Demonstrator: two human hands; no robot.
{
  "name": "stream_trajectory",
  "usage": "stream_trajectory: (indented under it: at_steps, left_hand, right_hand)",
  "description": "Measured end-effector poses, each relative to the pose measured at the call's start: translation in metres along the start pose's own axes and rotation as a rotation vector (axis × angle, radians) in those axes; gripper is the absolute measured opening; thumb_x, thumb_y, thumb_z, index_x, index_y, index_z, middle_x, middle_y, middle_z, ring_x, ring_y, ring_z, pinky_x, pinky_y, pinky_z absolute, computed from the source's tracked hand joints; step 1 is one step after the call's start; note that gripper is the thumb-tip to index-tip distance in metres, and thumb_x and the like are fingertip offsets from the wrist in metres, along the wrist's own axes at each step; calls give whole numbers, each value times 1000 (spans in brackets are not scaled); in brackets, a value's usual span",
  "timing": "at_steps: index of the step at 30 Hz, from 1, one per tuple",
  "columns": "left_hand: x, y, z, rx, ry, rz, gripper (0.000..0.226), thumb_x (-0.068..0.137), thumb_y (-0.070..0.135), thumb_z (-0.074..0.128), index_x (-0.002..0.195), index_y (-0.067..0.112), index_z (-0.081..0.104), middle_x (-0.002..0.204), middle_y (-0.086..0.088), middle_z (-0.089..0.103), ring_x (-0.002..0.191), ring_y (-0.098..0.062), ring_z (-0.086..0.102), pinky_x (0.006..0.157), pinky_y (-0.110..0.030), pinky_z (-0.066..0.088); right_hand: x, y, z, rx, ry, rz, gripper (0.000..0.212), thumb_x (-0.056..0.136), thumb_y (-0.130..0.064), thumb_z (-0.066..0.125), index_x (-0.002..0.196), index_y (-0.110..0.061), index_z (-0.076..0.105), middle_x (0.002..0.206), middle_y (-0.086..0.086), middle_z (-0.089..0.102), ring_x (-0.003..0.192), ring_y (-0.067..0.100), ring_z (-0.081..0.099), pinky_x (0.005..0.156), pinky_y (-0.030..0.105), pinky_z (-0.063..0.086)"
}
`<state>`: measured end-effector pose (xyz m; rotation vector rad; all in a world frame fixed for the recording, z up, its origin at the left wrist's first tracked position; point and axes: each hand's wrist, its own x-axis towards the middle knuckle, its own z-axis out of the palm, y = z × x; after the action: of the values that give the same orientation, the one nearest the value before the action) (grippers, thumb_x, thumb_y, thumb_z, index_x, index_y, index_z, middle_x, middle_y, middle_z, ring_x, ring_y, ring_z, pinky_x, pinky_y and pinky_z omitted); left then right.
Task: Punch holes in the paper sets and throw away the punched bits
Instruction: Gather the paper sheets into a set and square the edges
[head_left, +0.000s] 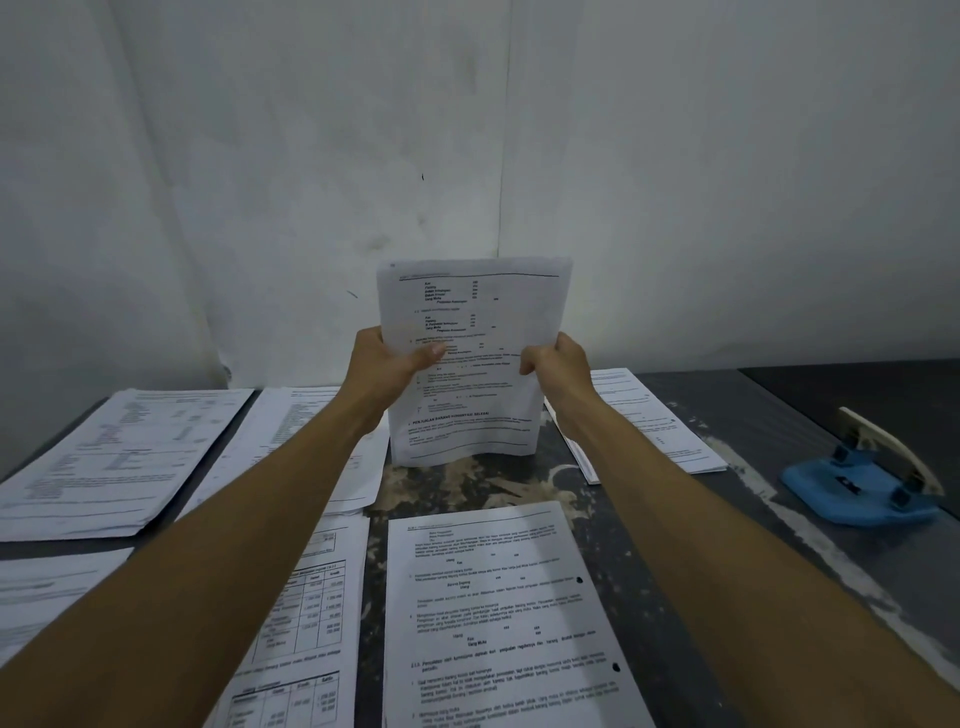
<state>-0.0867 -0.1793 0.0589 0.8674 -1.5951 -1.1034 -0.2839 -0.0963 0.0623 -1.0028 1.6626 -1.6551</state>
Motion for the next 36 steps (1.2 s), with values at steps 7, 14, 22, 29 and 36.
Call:
stream_trajectory:
  at_steps: [7,14,22,29,36]
  left_hand:
    - [-3,13,-1,-23,5,38,23,79,22,84,98,28,72,93,13,76,77,-11,75,64,-28,60]
    - [-8,44,2,-96,-17,102,20,79,22,84,96,25,73,89,11,78,78,-12,76,60,-24,60]
    - [-26,76,51,-156,-104,171,12,83,21,80,93,24,73,87,13,78,76,-12,76,59,-21,58]
    - [-60,94,135,-218,-147,196,8,86,20,78,88,25,72,79,14,77,72,-12,76,58,-24,59]
    - [-104,81,205,-240,-239,91,8,87,21,77,92,24,72,79,12,77,71,-11,75,55,-21,57]
  right_hand:
    - [0,-5,-11,26,15,-79,26,88,-5,62,112,-12,66,104,0,70,92,19,65,72,31,56]
    - [-8,-24,-41,-8,17,-185,19,89,-10,74,107,-15,71,103,-2,73,94,17,69,83,31,57]
    - [-39,-41,-114,-9,67,-184,19,83,-5,77,90,-22,73,98,0,76,91,22,73,80,36,61]
    - [-73,-60,-192,-68,241,-205,18,80,-1,70,84,-19,71,83,-3,74,73,16,70,55,23,57]
    - [-106,-16,-247,-46,435,-111,10,77,2,65,77,-7,69,79,6,71,71,19,64,58,30,54]
